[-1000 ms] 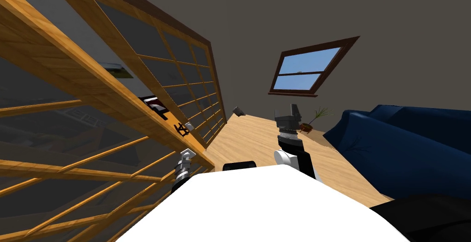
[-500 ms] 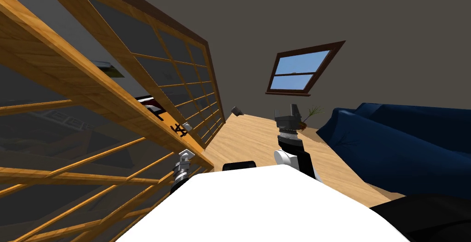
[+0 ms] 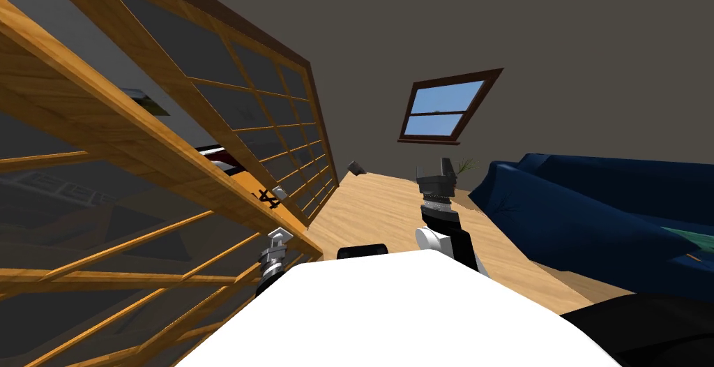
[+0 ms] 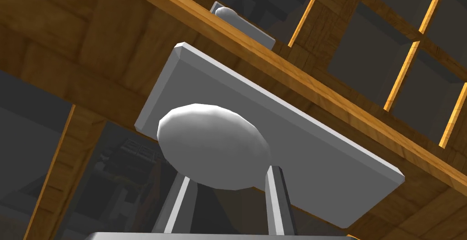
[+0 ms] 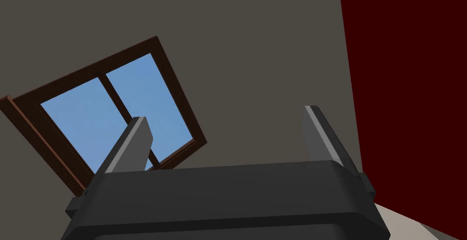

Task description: Pull the door open

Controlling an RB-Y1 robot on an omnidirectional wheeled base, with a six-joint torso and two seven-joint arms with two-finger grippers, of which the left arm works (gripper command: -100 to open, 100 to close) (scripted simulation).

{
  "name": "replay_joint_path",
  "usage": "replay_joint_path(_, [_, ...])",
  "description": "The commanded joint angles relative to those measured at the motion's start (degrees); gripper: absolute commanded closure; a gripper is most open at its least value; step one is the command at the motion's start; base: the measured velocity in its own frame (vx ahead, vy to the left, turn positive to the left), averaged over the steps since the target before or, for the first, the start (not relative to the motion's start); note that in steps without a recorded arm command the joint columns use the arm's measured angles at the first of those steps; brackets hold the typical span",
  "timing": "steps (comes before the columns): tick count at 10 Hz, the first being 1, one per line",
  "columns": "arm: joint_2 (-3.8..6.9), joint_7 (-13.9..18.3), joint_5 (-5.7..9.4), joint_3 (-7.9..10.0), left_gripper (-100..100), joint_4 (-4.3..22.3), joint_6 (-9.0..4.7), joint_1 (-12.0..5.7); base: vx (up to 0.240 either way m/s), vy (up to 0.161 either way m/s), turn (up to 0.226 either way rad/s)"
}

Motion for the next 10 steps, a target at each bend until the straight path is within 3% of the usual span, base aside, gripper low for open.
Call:
replay_joint_path(1, [0.40,2.9,0.79,-0.08,100,0.1,-0.77,-0.40,-0.033,-0.007,-0.076])
replay_joint_path(2, [0.40,3.0,0.79,-0.08,100,0.1,-0.77,-0.40,-0.034,-0.002,-0.049])
replay_joint_path(4, [0.79,6.9,2.24,-0.29,100,0.5,-1.00,-0.37,-0.055,-0.006,-0.114])
replay_joint_path(10, [1.32,14.8,4.24,-0.58,100,1.1,-1.32,-0.33,-0.039,-0.011,-0.071])
